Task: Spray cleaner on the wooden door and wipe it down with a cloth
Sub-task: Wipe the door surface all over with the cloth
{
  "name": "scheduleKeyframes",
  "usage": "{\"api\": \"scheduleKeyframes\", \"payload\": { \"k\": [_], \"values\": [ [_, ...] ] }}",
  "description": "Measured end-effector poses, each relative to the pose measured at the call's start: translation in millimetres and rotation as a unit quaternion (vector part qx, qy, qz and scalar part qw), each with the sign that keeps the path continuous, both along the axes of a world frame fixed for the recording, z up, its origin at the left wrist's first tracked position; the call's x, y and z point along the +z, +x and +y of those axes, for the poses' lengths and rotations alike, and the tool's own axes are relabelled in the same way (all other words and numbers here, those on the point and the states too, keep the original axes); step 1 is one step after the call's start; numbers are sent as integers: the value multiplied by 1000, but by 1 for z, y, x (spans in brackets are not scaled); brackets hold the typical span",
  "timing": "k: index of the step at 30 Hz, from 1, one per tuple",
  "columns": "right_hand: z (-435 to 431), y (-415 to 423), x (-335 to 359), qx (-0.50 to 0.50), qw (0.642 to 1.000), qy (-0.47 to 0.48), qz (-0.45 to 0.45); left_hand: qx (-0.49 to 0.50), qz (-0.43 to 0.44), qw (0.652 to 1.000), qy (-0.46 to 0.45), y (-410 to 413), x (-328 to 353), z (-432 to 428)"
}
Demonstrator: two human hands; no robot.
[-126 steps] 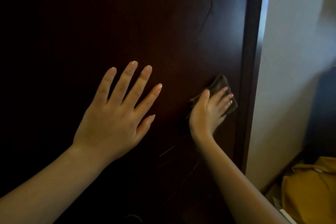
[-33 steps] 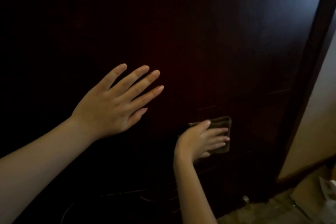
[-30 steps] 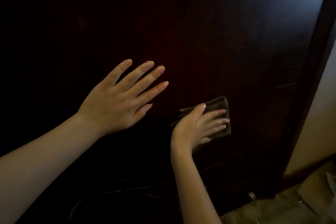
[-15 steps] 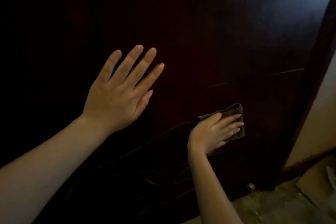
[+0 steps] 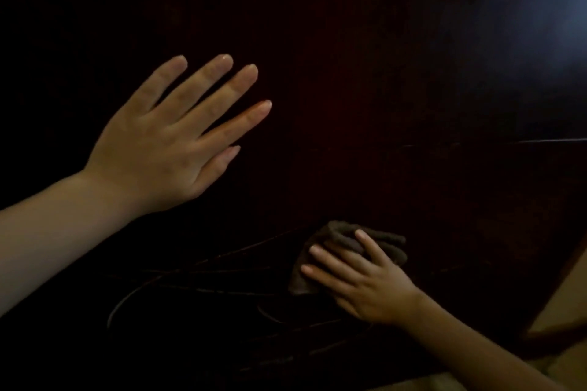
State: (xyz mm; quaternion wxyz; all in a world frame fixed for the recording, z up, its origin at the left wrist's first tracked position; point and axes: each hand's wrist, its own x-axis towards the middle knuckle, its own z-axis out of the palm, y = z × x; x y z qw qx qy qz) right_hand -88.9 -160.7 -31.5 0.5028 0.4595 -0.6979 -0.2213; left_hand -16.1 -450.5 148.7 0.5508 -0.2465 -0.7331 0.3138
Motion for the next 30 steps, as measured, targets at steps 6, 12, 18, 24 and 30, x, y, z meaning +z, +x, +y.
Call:
{"api": "scheduleKeyframes", "payload": {
  "k": [6,12,18,24,30],
  "values": [
    [-6,-3,63,22,995,-96,7,12,-6,1000,9,0,-2,0],
    [-59,14,46,22,983,-183,-10,11,-15,998,61,4,-23,5],
    [-58,16,4,27,999,26,14,25,-33,999,28,14,-47,-20],
    [-59,21,36,40,996,-83,-11,53,-22,998,31,32,-41,-64],
    [-109,40,42,20,975,-213,-59,63,4,994,95,38,-51,-87]
  ]
}}
